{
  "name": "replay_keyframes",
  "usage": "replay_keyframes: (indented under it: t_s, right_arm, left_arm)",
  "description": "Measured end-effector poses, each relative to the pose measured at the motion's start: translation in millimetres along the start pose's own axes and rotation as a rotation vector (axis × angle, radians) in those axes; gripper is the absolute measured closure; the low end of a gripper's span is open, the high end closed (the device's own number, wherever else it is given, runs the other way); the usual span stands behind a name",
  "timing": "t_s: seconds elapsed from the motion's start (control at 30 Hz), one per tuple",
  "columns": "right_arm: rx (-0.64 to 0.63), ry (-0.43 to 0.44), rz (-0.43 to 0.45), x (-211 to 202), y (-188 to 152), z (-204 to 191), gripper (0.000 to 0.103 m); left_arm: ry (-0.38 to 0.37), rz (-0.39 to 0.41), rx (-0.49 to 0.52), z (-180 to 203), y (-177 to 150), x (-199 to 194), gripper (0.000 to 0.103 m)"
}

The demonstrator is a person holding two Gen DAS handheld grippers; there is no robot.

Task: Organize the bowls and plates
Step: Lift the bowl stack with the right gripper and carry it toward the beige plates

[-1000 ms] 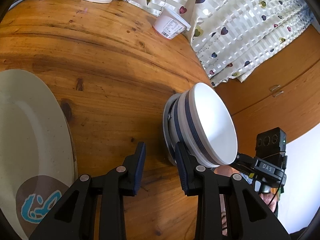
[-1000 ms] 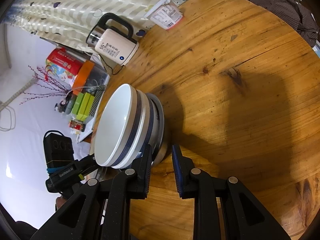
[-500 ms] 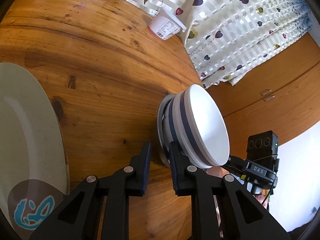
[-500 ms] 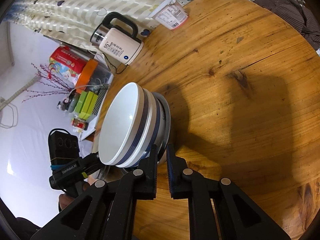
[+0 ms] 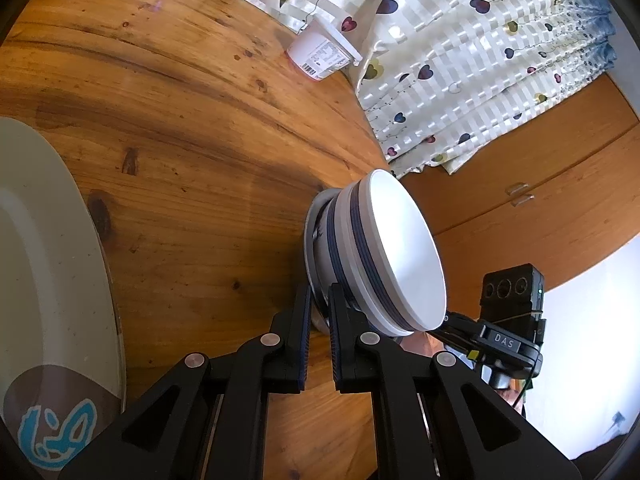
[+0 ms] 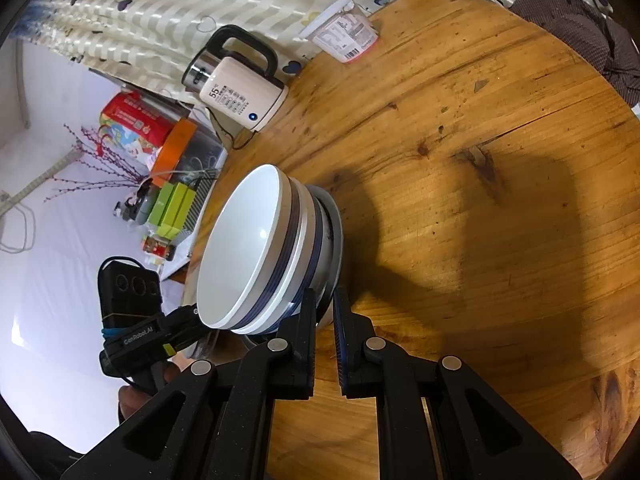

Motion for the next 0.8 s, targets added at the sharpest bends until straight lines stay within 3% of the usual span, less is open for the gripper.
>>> replay_keyframes:
  t_s: [0.8]
  right_arm:
    - [-0.032,-0.013,0.017,-5.5,4.4,-3.5,0.094]
  left_arm:
    - [0.016,0.016,0.023,3.1,-0.4,-2.0,0.096]
Point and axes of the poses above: each gripper's, at about its wrist camera, not at the fingertips, and x roughly the way its jaws point, z to its right, y to its top, the point moved 7 cm from there along x, roughly the way its jaws point, and after that the axes turned 12 degrees about -z, right-handed, at the moved point
